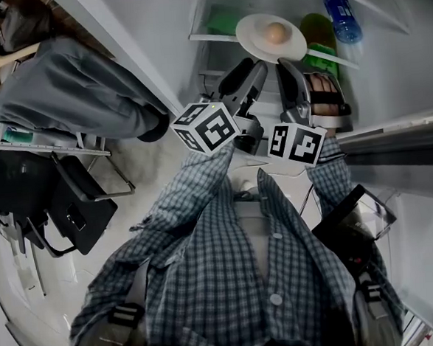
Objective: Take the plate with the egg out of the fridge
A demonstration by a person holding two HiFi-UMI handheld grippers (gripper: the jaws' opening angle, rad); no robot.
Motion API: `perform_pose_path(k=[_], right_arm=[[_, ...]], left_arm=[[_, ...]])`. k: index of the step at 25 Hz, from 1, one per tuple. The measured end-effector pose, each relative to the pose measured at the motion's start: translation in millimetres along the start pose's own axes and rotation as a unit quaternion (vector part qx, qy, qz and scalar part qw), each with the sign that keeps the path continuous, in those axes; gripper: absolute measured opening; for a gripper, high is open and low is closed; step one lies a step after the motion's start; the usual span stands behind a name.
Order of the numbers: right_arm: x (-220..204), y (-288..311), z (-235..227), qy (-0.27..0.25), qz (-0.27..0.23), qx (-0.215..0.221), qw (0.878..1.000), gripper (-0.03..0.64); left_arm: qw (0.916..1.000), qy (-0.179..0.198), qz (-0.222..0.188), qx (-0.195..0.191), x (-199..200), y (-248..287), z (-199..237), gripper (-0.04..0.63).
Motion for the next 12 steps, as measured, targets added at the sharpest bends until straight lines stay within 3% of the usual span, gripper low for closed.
perform_pose_path(k=[2, 7, 12], right_arm=[[1, -3, 1, -0.003, 0.001, -0.001, 1.000, 0.020], [0, -9, 5, -0.010, 0.000, -0.005, 1.000, 0.020], [-2, -15, 12, -0.020, -0.003, -0.009, 1.000, 0.020]], left_arm=[[0.9992, -0.039, 0.001, -0.003, 0, 3, 1, 0.132], [0.9960, -0.088, -0.005, -0.017, 0, 9, -1, 0.132], [0.9823, -0.185, -0.025, -0.009, -3, 14, 7, 0.132]])
Point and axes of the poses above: the fingertips, and each gripper's own axes: y forward along the fingers, z to its left, x out of its top, the point moved 9 cm from there along -y, backward along the fingers, and after that the axes turned 11 degrees about x, right-handed, at the moved point
